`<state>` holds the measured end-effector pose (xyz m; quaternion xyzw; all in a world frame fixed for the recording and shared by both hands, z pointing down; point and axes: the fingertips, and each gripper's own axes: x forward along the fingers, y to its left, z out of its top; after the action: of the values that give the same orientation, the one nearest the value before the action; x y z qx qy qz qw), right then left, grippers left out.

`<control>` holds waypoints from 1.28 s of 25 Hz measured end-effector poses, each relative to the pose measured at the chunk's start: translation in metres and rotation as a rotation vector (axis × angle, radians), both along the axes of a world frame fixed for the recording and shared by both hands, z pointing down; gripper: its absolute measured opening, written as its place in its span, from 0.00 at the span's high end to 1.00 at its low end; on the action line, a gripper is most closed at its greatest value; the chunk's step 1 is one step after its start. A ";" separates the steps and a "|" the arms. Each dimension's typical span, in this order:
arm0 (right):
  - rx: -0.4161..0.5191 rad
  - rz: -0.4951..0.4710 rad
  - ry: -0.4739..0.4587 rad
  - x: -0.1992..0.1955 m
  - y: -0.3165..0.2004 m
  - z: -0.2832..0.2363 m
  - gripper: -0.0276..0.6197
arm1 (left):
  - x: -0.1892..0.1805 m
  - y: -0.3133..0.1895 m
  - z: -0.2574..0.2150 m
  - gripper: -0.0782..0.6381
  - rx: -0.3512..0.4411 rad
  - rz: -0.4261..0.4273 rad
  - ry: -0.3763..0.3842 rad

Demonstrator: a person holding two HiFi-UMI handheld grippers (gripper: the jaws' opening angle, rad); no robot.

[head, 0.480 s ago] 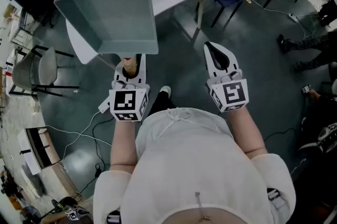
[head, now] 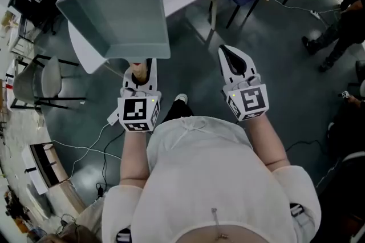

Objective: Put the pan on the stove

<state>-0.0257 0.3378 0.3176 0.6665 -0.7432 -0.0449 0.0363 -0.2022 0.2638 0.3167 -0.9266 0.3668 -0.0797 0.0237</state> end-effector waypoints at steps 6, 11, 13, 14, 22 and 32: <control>-0.030 0.018 -0.025 0.015 -0.019 0.011 0.95 | 0.009 -0.019 0.010 0.86 -0.023 0.000 -0.019; -0.047 0.019 -0.036 0.030 -0.063 0.019 0.95 | 0.021 -0.062 0.024 0.86 -0.043 -0.004 -0.033; -0.054 0.018 -0.032 0.040 -0.090 0.025 0.95 | 0.031 -0.089 0.031 0.86 -0.054 -0.006 -0.034; -0.059 0.017 -0.032 0.046 -0.105 0.028 0.95 | 0.037 -0.104 0.035 0.86 -0.060 -0.007 -0.032; -0.094 0.018 -0.013 0.085 -0.227 0.022 0.95 | 0.077 -0.229 0.031 0.86 -0.090 -0.003 -0.019; -0.105 0.001 -0.005 0.118 -0.376 0.022 0.95 | 0.105 -0.364 0.038 0.86 -0.122 -0.017 -0.040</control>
<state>0.0926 -0.0383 0.3398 0.6643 -0.7442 -0.0040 0.0696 -0.0973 -0.1006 0.3550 -0.9213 0.3687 -0.1207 -0.0260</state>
